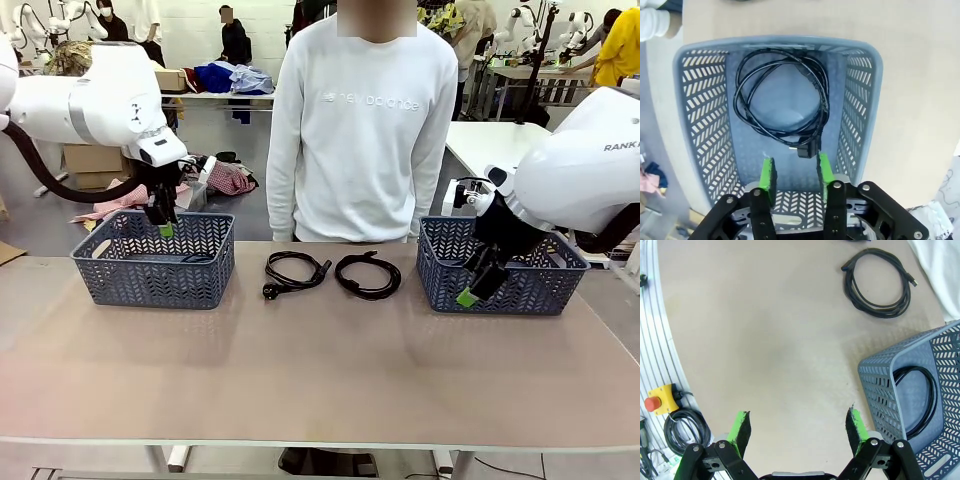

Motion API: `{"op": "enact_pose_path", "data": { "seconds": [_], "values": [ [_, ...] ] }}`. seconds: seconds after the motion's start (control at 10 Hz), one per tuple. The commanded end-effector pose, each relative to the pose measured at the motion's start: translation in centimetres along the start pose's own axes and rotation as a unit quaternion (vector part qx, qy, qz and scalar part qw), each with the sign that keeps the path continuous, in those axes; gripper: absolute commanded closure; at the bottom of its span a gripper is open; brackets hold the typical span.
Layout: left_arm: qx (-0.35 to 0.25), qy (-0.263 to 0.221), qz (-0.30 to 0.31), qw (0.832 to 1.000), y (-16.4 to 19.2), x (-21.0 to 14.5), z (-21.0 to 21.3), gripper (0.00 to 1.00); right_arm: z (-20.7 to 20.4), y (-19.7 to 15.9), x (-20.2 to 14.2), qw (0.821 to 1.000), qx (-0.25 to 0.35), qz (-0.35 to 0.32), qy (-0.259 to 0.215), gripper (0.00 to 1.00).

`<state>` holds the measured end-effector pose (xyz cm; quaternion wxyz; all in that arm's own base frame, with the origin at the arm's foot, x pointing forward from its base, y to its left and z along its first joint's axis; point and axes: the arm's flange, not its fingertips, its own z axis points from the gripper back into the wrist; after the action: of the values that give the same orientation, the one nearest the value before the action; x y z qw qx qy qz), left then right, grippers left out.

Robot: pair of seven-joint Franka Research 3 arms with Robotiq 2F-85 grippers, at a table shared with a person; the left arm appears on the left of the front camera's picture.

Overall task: Organize the cables according to human instructions.
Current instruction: Pick up a bundle of cables and place it in the basket indicated by the human.

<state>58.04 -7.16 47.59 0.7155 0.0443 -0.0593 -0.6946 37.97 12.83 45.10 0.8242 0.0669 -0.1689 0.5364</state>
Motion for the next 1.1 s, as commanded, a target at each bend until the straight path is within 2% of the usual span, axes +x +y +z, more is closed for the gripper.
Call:
{"op": "enact_pose_path", "data": {
  "seconds": [0.0,0.1,0.2,0.3,1.0],
  "values": [
    [-0.012,-0.012,-0.009,1.0,0.4,-0.2,0.7,0.41,-0.1,0.1,0.0,1.0,-0.003,-0.004,0.001,0.0],
    [-0.021,-0.02,-0.013,0.999,0.4,-0.1,1.1,0.06,-0.1,0.1,0.0,1.0,-0.003,-0.004,0.001,0.0],
    [-0.024,-0.019,-0.014,0.999,0.4,0.0,1.5,0.22,-0.1,0.1,0.0,1.0,-0.003,-0.004,0.001,0.0],
    [-0.027,-0.025,-0.016,0.999,0.4,0.0,1.8,0.0,-0.1,0.1,0.0,1.0,-0.003,-0.004,0.001,0.0],
    [-0.026,-0.034,-0.006,0.999,-0.3,0.0,2.1,0.0,-0.1,0.1,0.0,1.0,-0.003,-0.004,0.001,0.0]
  ]
}}
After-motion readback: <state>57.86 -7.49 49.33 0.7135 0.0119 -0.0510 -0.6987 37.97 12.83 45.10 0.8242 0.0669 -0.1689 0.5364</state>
